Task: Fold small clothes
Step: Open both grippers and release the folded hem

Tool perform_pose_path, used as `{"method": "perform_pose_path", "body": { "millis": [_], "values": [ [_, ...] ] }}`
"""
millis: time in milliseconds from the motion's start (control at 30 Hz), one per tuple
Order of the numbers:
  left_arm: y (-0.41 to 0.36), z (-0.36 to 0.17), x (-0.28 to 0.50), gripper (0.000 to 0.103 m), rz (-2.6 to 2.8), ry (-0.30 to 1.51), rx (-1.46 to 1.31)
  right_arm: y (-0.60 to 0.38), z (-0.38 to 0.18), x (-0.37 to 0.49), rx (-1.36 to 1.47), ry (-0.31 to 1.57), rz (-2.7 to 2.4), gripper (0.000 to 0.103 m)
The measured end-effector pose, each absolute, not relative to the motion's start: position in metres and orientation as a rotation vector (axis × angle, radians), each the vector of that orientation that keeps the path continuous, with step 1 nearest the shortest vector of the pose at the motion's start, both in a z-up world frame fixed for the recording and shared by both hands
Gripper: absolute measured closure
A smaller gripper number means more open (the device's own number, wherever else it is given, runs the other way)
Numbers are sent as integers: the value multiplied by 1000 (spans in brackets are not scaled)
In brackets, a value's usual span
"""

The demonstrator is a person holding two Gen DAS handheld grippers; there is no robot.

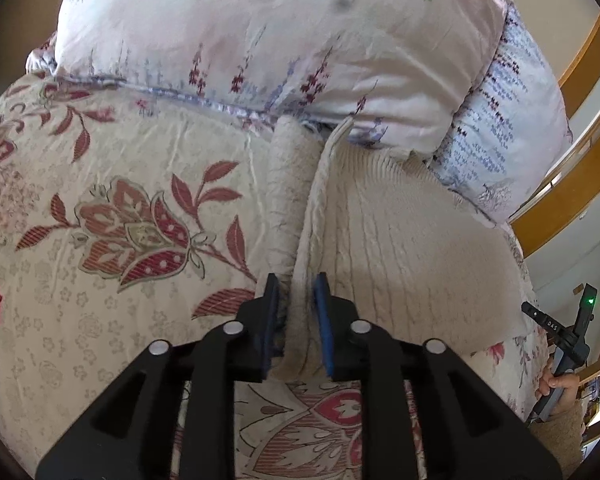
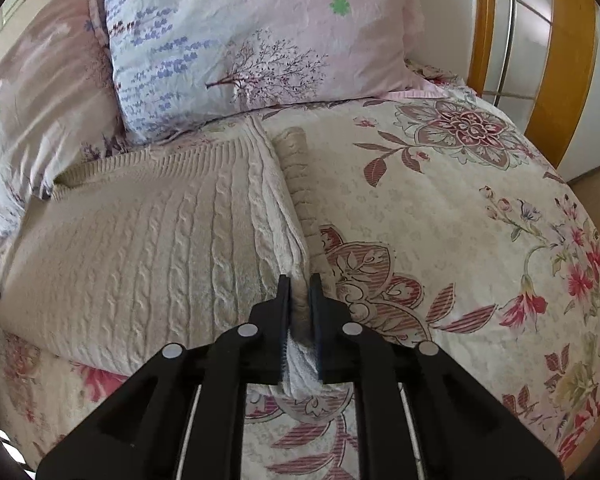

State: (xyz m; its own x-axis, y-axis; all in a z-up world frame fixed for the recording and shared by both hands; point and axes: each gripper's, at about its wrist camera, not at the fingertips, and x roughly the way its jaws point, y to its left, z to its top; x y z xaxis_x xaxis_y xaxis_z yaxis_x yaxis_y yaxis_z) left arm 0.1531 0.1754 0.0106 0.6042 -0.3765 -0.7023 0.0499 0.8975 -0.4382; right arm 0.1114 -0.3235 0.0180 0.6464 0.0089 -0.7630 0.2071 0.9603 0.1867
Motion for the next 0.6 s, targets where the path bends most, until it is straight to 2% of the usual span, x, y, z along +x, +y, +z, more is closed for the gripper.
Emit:
{"method": "perform_pose_path", "body": {
  "millis": [33, 100, 133, 200, 333, 467, 600],
  "values": [
    [174, 16, 151, 71, -248, 872, -391, -323, 25, 109, 276, 832, -120, 77],
    [168, 27, 147, 62, -240, 825, -358, -314, 35, 108, 270, 784, -98, 60],
    [162, 31, 146, 55, -243, 805, -334, -309, 38, 109, 258, 774, -78, 59],
    [150, 37, 147, 48, -259, 785, -288, -287, 42, 115, 209, 779, -23, 53],
    [124, 30, 157, 48, -296, 825, -231, -253, 37, 130, 120, 824, 34, 52],
    [117, 10, 163, 48, -293, 896, -215, -239, 13, 144, 72, 924, 29, 37],
    [116, 9, 157, 46, -306, 881, -187, -240, 14, 144, 69, 913, 33, 35]
  ]
}}
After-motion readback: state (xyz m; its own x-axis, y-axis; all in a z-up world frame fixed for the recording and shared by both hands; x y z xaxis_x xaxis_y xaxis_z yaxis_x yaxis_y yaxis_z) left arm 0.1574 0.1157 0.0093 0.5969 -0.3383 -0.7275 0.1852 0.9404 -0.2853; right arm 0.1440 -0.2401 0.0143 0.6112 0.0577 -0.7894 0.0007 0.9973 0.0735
